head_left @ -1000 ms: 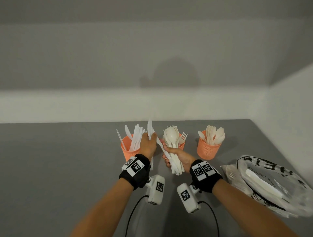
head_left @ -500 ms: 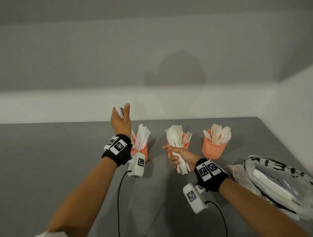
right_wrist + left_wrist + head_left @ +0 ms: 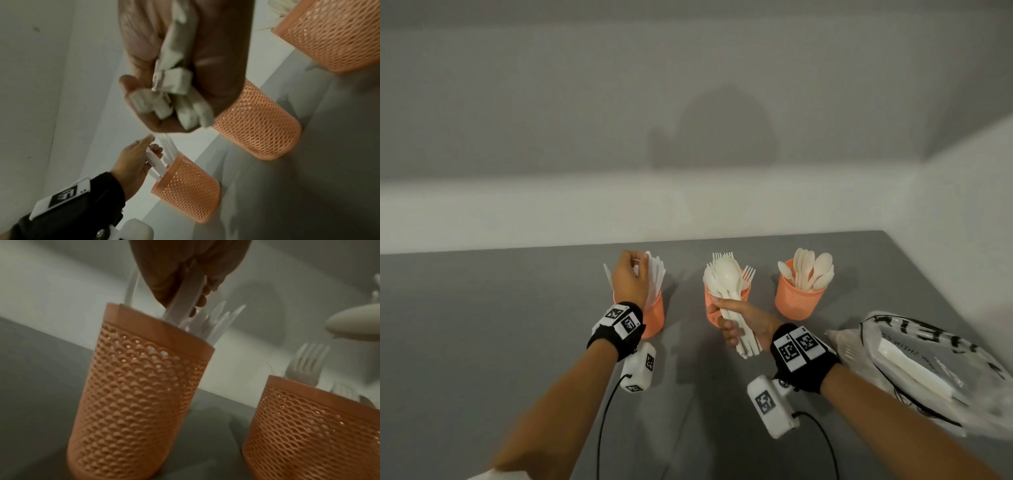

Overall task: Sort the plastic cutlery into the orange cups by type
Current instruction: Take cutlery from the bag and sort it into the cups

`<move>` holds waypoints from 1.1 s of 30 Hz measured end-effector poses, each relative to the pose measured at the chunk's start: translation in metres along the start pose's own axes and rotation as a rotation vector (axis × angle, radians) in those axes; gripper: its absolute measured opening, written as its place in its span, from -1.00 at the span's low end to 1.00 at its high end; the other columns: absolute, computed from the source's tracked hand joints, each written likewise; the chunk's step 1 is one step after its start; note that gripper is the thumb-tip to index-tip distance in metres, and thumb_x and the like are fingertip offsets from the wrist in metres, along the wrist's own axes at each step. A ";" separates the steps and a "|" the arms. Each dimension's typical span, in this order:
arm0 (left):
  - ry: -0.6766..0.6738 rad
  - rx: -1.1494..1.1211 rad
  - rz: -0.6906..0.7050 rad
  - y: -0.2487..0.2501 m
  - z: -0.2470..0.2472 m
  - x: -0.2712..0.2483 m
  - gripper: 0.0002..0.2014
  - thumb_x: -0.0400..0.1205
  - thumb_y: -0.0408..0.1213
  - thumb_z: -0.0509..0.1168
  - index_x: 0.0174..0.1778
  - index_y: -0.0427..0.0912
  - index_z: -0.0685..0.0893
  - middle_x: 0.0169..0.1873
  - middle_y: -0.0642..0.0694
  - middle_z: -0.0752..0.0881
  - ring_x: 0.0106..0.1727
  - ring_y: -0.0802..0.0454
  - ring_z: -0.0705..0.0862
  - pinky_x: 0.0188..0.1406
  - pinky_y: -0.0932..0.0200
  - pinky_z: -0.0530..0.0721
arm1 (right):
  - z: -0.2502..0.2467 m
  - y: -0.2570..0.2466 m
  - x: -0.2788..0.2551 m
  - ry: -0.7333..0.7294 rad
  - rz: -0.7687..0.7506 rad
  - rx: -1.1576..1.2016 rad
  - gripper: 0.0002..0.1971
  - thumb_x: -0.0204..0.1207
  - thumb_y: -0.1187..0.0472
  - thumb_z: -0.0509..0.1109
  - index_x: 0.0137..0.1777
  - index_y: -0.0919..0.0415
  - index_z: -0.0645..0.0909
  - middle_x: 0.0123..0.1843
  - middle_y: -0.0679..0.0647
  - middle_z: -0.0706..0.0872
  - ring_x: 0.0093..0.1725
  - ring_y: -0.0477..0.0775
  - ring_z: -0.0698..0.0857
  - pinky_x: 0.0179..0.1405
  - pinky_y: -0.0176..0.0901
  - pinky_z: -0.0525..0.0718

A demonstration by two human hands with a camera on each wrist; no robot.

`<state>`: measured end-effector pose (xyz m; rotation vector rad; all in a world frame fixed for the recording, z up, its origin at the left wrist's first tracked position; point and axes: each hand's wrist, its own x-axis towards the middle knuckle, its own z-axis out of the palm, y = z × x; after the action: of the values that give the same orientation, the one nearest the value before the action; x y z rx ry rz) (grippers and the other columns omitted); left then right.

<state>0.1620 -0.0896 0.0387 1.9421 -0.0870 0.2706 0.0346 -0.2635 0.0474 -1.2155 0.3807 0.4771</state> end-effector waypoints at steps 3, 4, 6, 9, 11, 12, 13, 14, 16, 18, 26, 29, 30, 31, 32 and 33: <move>0.082 0.126 0.164 0.008 -0.002 -0.003 -0.85 0.62 -0.34 0.26 0.04 -0.31 0.63 0.06 -0.25 0.61 0.12 -0.09 0.57 0.15 0.30 0.43 | 0.001 -0.001 -0.001 -0.004 -0.013 0.006 -0.79 0.59 0.04 0.23 -0.21 0.13 0.50 -0.68 -0.08 0.45 -0.76 -0.19 0.37 -0.73 -0.40 0.39; 0.119 0.133 0.235 0.015 -0.004 -0.004 -0.82 0.61 -0.35 0.27 0.08 -0.33 0.63 0.11 -0.28 0.58 0.17 -0.08 0.54 0.19 0.33 0.39 | 0.001 -0.001 -0.001 -0.009 -0.019 0.011 -0.78 0.60 0.04 0.23 -0.22 0.13 0.49 -0.68 -0.09 0.45 -0.76 -0.20 0.37 -0.73 -0.40 0.39; 0.141 0.041 0.355 0.034 -0.004 -0.015 -0.80 0.59 -0.33 0.27 0.10 -0.29 0.64 0.09 -0.25 0.59 0.11 0.01 0.55 0.16 0.38 0.42 | 0.004 -0.001 -0.002 -0.033 -0.034 0.021 -0.76 0.60 0.05 0.21 -0.25 0.13 0.47 -0.69 -0.09 0.44 -0.75 -0.20 0.38 -0.72 -0.39 0.40; -0.031 -0.237 0.215 0.062 0.003 -0.046 -0.73 0.54 -0.17 0.32 0.14 -0.12 0.57 0.01 -0.11 0.63 0.00 0.09 0.61 0.03 0.31 0.59 | 0.008 -0.001 -0.005 -0.099 -0.051 0.059 -0.78 0.55 0.06 0.23 -0.30 0.11 0.45 -0.70 -0.09 0.41 -0.74 -0.18 0.39 -0.71 -0.39 0.40; -0.195 -0.340 0.004 0.066 0.011 -0.063 -0.55 0.50 -0.14 0.42 0.27 -0.12 0.48 0.05 -0.10 0.60 0.05 0.08 0.60 0.07 0.24 0.60 | 0.010 0.000 -0.007 -0.150 -0.056 0.080 -0.76 0.58 0.10 0.17 -0.32 0.11 0.43 -0.73 -0.08 0.39 -0.75 -0.19 0.38 -0.72 -0.40 0.40; -0.294 -0.388 -0.118 0.065 0.014 -0.070 -0.45 0.48 -0.12 0.45 0.33 -0.14 0.42 0.08 -0.07 0.60 0.09 0.10 0.60 0.09 0.23 0.59 | 0.011 0.000 -0.008 -0.179 -0.054 0.083 -0.74 0.59 0.12 0.15 -0.34 0.10 0.44 -0.74 -0.08 0.39 -0.75 -0.19 0.38 -0.73 -0.40 0.41; -0.410 -0.463 -0.230 0.064 0.016 -0.075 -0.38 0.45 -0.09 0.47 0.37 -0.16 0.39 0.11 -0.06 0.62 0.11 0.11 0.63 0.10 0.22 0.62 | 0.012 0.000 -0.009 -0.209 -0.046 0.081 -0.72 0.59 0.12 0.15 -0.36 0.09 0.47 -0.74 -0.08 0.40 -0.75 -0.20 0.39 -0.72 -0.40 0.42; -0.536 -0.558 -0.315 0.061 0.018 -0.079 -0.36 0.44 -0.06 0.47 0.37 -0.20 0.42 0.10 -0.07 0.68 0.09 0.09 0.68 0.06 0.21 0.67 | 0.014 0.000 -0.010 -0.237 -0.033 0.069 -0.71 0.57 0.11 0.18 -0.39 0.07 0.51 -0.74 -0.08 0.40 -0.74 -0.19 0.41 -0.71 -0.40 0.43; -0.699 -0.690 -0.397 0.059 0.019 -0.088 -0.49 0.49 -0.09 0.42 0.27 -0.32 0.56 -0.11 -0.12 0.78 -0.08 0.04 0.76 -0.15 0.22 0.74 | 0.016 0.001 -0.012 -0.276 0.000 0.014 -0.70 0.47 0.08 0.21 -0.48 0.03 0.57 -0.73 -0.08 0.42 -0.71 -0.18 0.43 -0.67 -0.39 0.46; -0.715 -0.697 -0.428 0.064 0.020 -0.093 -0.64 0.53 -0.20 0.37 0.14 -0.38 0.65 -0.21 -0.16 0.79 -0.19 0.01 0.77 -0.29 0.24 0.74 | 0.018 0.002 -0.014 -0.285 0.017 -0.046 -0.71 0.41 0.06 0.22 -0.52 0.04 0.58 -0.72 -0.09 0.43 -0.68 -0.16 0.46 -0.58 -0.36 0.51; -0.399 -0.453 -0.320 0.070 0.038 -0.091 -0.70 0.46 -0.34 0.46 0.02 -0.44 0.67 -0.12 -0.40 0.77 -0.12 -0.25 0.79 -0.12 -0.01 0.78 | 0.022 0.004 -0.018 0.077 -0.256 -0.238 -0.84 0.50 0.47 0.24 -0.24 0.29 0.60 -0.58 0.03 0.65 -0.55 -0.06 0.66 -0.44 -0.26 0.69; -0.418 -0.437 -0.288 0.075 0.043 -0.089 -0.61 0.47 -0.20 0.46 0.06 -0.42 0.64 -0.08 -0.37 0.77 -0.06 -0.24 0.79 -0.06 -0.03 0.77 | 0.021 0.009 -0.018 0.128 -0.273 -0.198 -0.87 0.59 0.34 0.23 -0.18 0.22 0.55 -0.60 0.05 0.57 -0.62 -0.01 0.60 -0.54 -0.20 0.63; -0.422 -0.430 -0.293 0.076 0.044 -0.088 -0.57 0.48 -0.13 0.45 0.10 -0.40 0.62 -0.05 -0.35 0.77 -0.02 -0.22 0.78 0.02 -0.05 0.76 | 0.020 0.010 -0.018 0.135 -0.273 -0.170 -0.87 0.61 0.28 0.23 -0.17 0.19 0.53 -0.61 0.04 0.55 -0.64 -0.02 0.57 -0.58 -0.22 0.59; -0.402 -0.429 -0.318 0.077 0.045 -0.086 -0.55 0.50 -0.09 0.42 0.14 -0.38 0.58 -0.02 -0.29 0.75 0.02 -0.17 0.76 0.08 -0.04 0.73 | 0.018 0.011 -0.019 0.141 -0.272 -0.141 -0.87 0.62 0.23 0.25 -0.17 0.18 0.52 -0.61 0.03 0.54 -0.66 -0.04 0.54 -0.62 -0.25 0.55; -0.366 -0.431 -0.337 0.077 0.045 -0.085 -0.56 0.54 -0.08 0.38 0.17 -0.34 0.55 0.00 -0.22 0.73 0.04 -0.11 0.74 0.12 0.00 0.71 | 0.017 0.010 -0.019 0.149 -0.264 -0.109 -0.85 0.61 0.18 0.28 -0.18 0.17 0.52 -0.60 0.03 0.54 -0.68 -0.06 0.52 -0.65 -0.28 0.51; -0.336 -0.430 -0.343 0.076 0.044 -0.084 -0.61 0.58 -0.11 0.34 0.18 -0.33 0.53 0.00 -0.19 0.71 0.04 -0.07 0.71 0.12 0.05 0.69 | 0.015 0.010 -0.020 0.158 -0.248 -0.075 -0.83 0.60 0.14 0.31 -0.20 0.17 0.52 -0.59 0.03 0.53 -0.69 -0.07 0.49 -0.66 -0.30 0.47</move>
<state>0.0726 -0.1650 0.0730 1.5241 -0.0278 -0.2849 0.0134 -0.2495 0.0545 -1.3576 0.3423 0.1836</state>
